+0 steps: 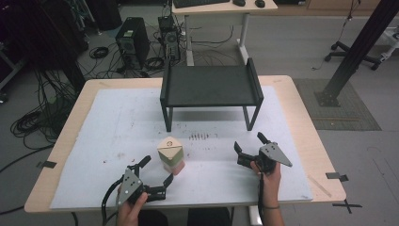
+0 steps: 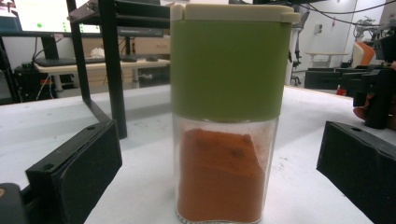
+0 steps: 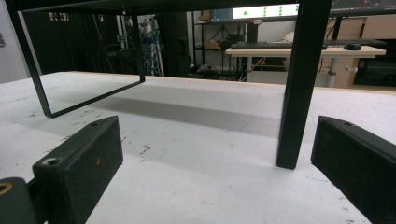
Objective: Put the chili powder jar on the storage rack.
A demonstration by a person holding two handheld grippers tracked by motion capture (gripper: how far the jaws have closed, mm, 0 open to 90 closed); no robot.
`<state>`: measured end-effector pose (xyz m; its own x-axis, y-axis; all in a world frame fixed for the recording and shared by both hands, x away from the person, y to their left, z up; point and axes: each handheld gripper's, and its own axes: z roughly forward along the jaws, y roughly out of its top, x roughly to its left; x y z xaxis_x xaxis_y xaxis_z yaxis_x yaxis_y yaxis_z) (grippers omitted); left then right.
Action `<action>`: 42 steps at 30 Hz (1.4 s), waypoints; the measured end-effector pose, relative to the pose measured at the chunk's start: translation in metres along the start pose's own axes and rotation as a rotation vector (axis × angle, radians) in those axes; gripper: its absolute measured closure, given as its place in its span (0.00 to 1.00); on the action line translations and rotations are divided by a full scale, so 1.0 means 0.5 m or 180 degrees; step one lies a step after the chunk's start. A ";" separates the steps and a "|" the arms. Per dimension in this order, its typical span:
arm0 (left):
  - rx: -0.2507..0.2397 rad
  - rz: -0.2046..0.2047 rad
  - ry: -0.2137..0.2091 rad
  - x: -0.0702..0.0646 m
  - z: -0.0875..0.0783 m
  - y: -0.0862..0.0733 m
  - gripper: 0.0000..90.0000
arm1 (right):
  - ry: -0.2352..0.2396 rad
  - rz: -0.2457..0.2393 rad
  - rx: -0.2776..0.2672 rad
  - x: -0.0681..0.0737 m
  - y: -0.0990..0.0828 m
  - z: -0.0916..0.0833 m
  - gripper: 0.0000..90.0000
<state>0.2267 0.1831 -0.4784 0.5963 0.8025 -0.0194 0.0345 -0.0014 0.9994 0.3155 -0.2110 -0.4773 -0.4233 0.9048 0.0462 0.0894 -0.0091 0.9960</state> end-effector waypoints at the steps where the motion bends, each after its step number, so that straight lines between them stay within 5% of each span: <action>1: 0.0012 0.0003 -0.0006 0.000 0.002 0.000 0.00 | 0.0000 0.0000 -0.0001 0.000 0.000 0.000 0.02; 42: -0.0103 0.0048 0.0089 -0.017 0.074 0.000 0.00 | 0.0017 0.0003 -0.0015 0.000 0.000 -0.001 0.02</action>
<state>0.2515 0.1542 -0.4793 0.5738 0.8190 -0.0040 -0.0006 0.0053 1.0000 0.3152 -0.2113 -0.4775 -0.4279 0.9026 0.0476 0.0855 -0.0120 0.9963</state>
